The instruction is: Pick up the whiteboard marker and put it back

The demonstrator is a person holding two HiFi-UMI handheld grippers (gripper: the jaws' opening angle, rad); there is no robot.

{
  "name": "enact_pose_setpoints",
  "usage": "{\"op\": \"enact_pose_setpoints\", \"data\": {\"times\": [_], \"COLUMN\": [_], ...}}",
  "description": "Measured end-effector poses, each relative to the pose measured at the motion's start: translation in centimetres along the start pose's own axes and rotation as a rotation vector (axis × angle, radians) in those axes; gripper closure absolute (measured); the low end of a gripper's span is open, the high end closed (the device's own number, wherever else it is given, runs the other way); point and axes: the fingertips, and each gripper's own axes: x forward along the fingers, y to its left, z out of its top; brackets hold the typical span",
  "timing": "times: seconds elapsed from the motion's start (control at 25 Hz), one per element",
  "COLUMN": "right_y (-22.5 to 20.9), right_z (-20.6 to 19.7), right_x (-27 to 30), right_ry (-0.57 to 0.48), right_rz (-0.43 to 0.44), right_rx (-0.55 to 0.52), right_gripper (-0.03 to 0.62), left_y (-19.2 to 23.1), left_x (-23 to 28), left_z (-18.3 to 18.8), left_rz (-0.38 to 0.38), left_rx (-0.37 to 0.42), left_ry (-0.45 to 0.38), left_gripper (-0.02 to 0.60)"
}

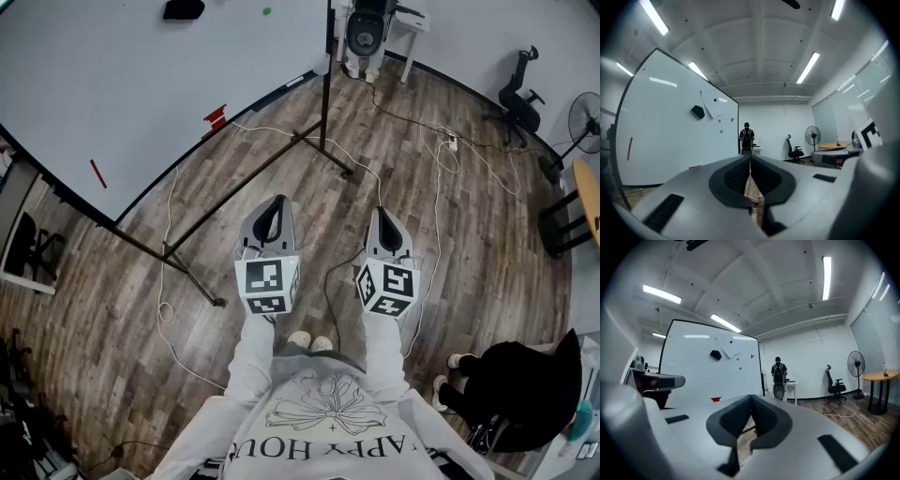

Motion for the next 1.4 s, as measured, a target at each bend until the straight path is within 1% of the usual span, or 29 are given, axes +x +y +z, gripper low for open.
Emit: {"op": "enact_pose_setpoints", "data": {"times": [0.64,0.88,1.16,1.28,1.4], "right_y": [-0.5,-1.0,-2.0,-2.3,-2.8], "right_z": [-0.1,-0.5,-1.4,-1.6,-1.6], "right_x": [0.9,1.4,1.4,2.2,3.4], "right_ry": [-0.002,-0.006,-0.001,0.002,0.003], "right_rz": [0.001,0.026,0.063,0.070,0.068], "right_rx": [-0.001,-0.024,-0.011,-0.007,-0.006], "right_gripper": [0.591,0.591,0.591,0.589,0.589], "left_y": [0.0,-0.6,-1.2,-1.1,-1.0], "left_x": [0.8,1.2,1.1,1.9,3.3], "left_z": [0.0,-0.5,-1.5,-1.8,-2.0], "left_rz": [0.009,0.043,0.089,0.093,0.089], "left_rx": [0.003,0.004,-0.001,0.002,-0.011], "left_ry": [0.001,0.001,0.011,0.015,0.014], "left_gripper": [0.573,0.572,0.572,0.572,0.572]}}
